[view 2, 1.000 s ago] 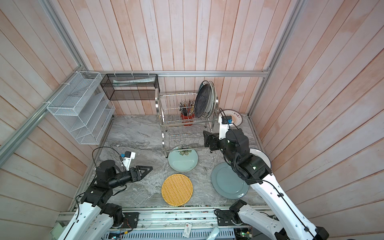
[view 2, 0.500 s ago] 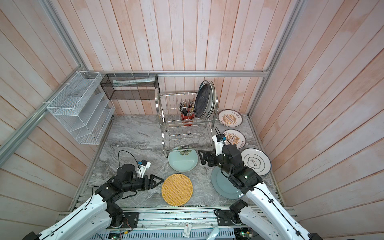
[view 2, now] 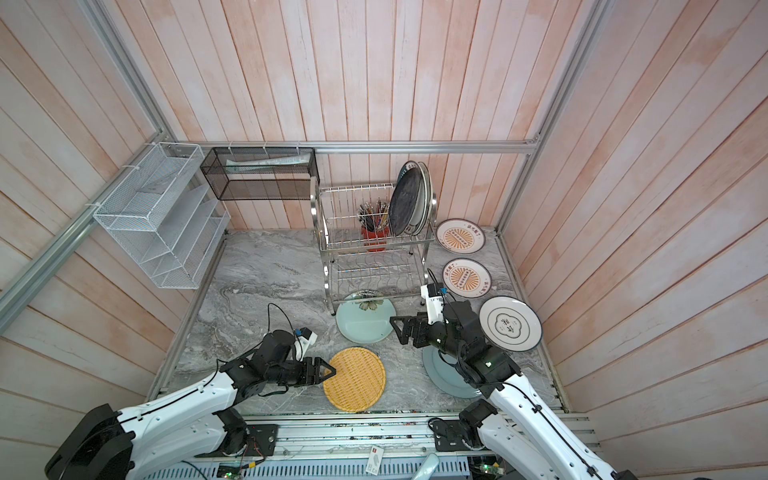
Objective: Load the plates into the dish rack
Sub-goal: 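Grasp the rim of the woven bamboo tray with the left gripper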
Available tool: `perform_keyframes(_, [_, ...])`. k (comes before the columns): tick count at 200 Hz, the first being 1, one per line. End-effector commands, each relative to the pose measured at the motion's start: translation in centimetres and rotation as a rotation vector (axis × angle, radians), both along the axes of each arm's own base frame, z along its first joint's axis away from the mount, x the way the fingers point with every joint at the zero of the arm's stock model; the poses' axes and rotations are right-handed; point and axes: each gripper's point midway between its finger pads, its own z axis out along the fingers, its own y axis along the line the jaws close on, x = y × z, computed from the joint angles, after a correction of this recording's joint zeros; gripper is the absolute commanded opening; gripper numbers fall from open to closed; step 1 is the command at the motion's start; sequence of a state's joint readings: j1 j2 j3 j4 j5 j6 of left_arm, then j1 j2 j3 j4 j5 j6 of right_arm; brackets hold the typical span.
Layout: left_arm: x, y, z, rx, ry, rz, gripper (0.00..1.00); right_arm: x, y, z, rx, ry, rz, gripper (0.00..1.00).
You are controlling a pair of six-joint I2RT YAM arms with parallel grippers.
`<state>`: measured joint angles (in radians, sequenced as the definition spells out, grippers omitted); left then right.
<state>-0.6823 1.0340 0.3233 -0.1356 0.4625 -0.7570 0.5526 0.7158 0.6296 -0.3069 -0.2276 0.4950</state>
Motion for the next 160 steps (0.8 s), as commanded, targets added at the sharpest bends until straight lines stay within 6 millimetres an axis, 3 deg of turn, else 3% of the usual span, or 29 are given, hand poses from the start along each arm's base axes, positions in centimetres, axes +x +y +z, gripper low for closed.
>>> perform_keyframes(1, [0.6, -0.3, -0.6, 0.008, -0.04, -0.014, 0.68, -0.4, 0.7, 0.4, 0.052, 0.0, 0.034, 0.98])
perform_keyframes(26, [0.9, 0.0, -1.9, 0.048, -0.021, 0.003, 0.6, -0.7, 0.9, 0.0, 0.072, 0.014, 0.049, 0.98])
perform_keyframes(45, [0.8, -0.1, -2.7, 0.051, 0.009, 0.008, 0.48, -0.7, 1.0, -0.5, 0.076, 0.025, 0.051, 0.98])
perform_keyframes(65, [0.6, -0.1, -3.3, 0.057, 0.032, 0.007, 0.43, -0.8, 1.2, -0.7, 0.083, 0.032, 0.058, 0.98])
perform_keyframes(92, [0.5, 0.0, -4.1, 0.073, 0.054, 0.013, 0.26, -0.8, 1.3, -0.5, 0.093, 0.034, 0.061, 0.98])
perform_keyframes(121, [0.5, -0.4, -3.2, 0.027, 0.056, 0.019, 0.12, -0.8, 1.3, 0.0, 0.102, 0.026, 0.062, 0.98])
perform_keyframes(143, [0.7, -0.9, -1.5, -0.026, 0.044, 0.032, 0.0, -0.7, 1.3, 0.3, 0.107, 0.023, 0.059, 0.98])
perform_keyframes(160, [1.0, -1.2, 0.4, -0.07, 0.026, 0.039, 0.0, -0.6, 1.3, 0.6, 0.107, 0.018, 0.052, 0.98])
